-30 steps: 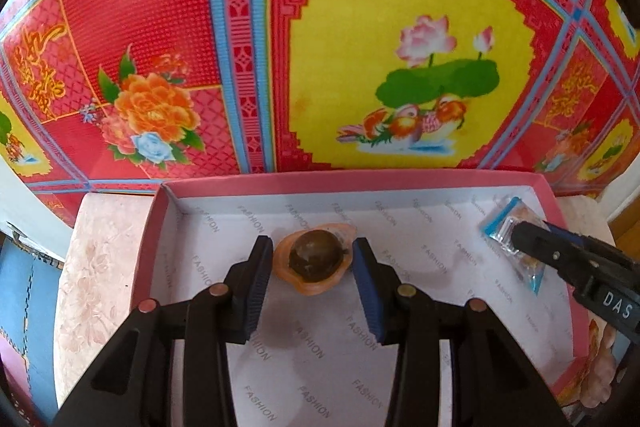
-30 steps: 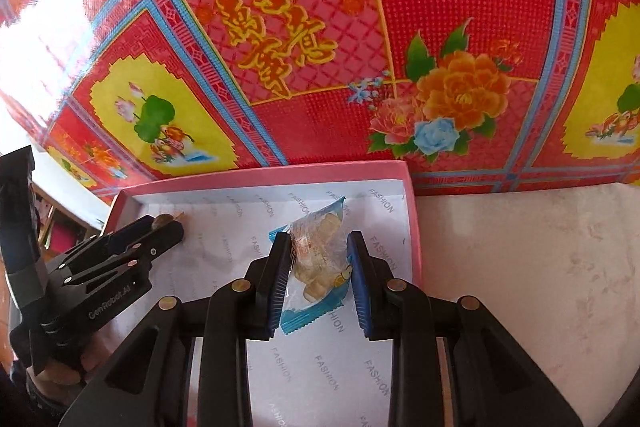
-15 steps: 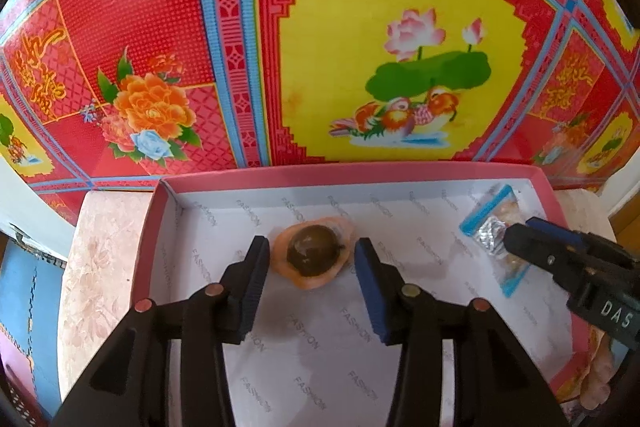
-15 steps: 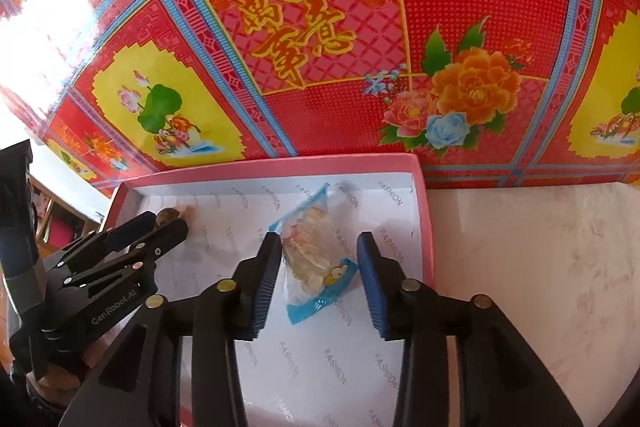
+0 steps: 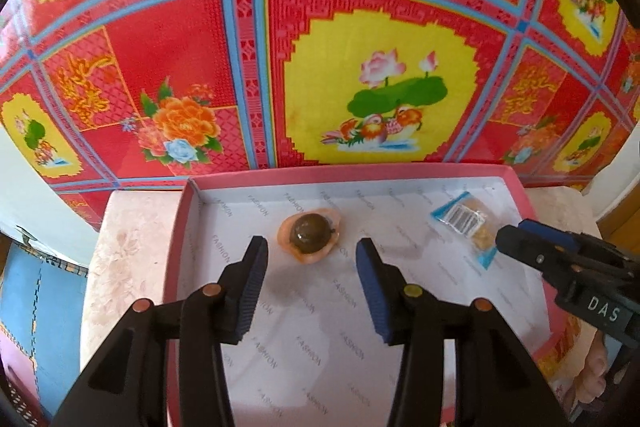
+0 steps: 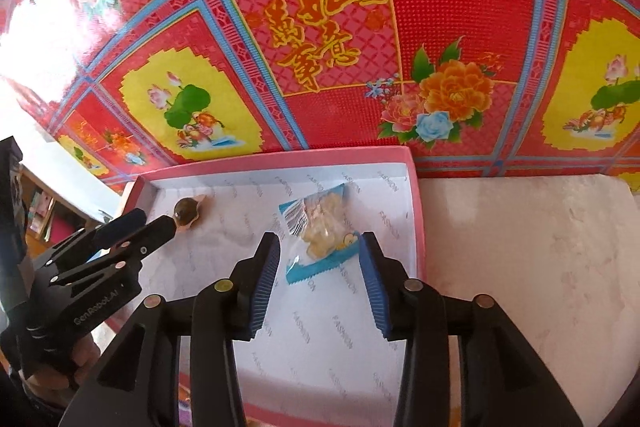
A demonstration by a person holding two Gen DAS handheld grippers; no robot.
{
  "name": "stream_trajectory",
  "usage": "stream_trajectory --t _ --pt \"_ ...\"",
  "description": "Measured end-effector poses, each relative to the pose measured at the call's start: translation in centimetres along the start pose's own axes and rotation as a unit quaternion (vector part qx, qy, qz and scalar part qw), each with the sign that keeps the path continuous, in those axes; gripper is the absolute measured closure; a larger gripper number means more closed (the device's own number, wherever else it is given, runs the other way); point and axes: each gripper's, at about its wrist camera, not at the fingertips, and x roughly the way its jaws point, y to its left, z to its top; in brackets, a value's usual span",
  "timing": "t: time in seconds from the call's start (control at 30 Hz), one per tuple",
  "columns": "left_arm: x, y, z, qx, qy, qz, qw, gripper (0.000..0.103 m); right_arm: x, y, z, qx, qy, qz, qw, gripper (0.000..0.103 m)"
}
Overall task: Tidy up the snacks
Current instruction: 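Release the egg snack and candy bag into the pink box with both tools, then move both tools back to the snack pile beside the box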
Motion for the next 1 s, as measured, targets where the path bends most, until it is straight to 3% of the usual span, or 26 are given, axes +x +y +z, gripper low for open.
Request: stream_trajectory --t 0.63,1.0 --pt "-8.1 1.3 -4.2 -0.031 0.002 -0.009 0.9995 0.055 -7.1 -1.5 -4.1 0.003 -0.018 0.013 1.0 0.061" --pt "-7.2 0.6 -6.1 -0.052 0.012 -0.019 0.9984 0.055 -9.1 -1.7 -6.7 0.002 -0.015 0.014 1.0 0.061"
